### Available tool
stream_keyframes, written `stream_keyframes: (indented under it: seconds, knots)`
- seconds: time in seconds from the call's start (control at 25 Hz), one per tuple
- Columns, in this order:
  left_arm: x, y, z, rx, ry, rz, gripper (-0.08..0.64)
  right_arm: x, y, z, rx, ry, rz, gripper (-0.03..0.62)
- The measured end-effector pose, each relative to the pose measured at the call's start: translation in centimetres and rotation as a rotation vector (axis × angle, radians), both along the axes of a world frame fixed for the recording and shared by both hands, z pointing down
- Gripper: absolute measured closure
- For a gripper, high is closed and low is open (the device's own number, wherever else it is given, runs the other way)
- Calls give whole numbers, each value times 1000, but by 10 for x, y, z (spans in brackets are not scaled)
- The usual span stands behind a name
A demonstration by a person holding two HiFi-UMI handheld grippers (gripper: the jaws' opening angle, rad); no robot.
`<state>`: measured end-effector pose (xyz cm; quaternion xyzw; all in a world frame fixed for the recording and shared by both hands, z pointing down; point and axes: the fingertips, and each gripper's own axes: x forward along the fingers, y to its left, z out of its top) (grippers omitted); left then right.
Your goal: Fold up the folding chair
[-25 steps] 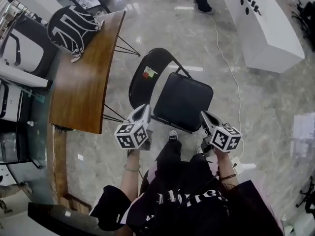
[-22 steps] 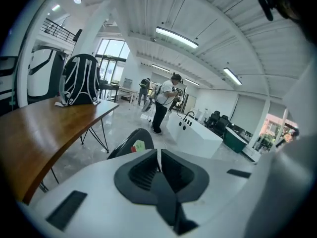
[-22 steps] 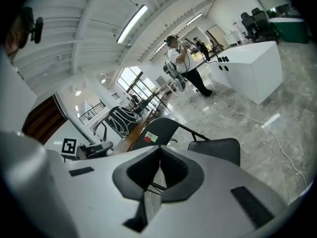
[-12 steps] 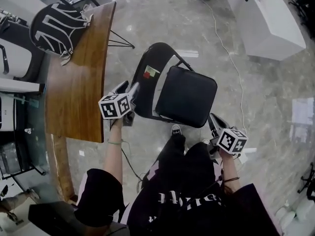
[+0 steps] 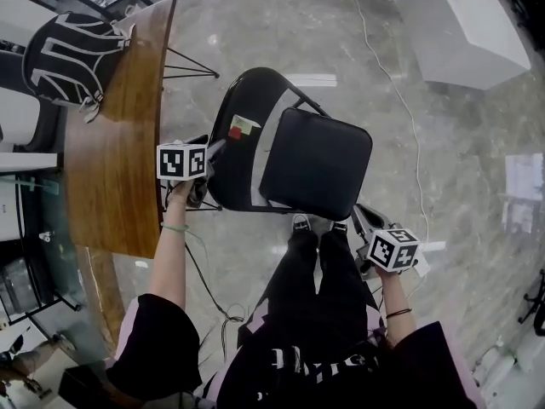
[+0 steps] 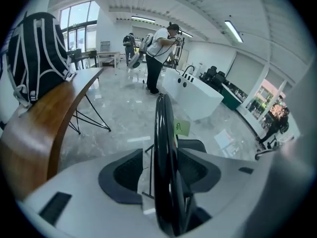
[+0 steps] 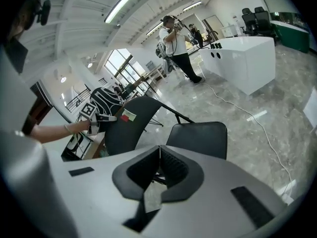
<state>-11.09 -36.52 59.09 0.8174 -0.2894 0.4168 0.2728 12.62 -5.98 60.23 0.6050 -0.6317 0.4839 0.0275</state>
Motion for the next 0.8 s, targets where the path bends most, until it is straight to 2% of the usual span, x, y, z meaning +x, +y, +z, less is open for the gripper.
stream_keyframes:
  seconds: [0.12,0.28,0.56,0.68,0.8]
  knots:
    - [10,0,10,-30,25,5,342,4,4,32,-22,-2,-19,578]
    - [18,3,17,-25,7,46,368,16,3,75,-71,-14,-20,578]
    - [20,-6,16,61,-57,47,387,48,-13,139,-80,90,-103,577]
    - [19,-6,17,94,-85,28,386,64,-14,174,-112,88,-102,554]
    - [22,-7,18,111,-82,21,386,78,-17,212,-137,57,-116,469]
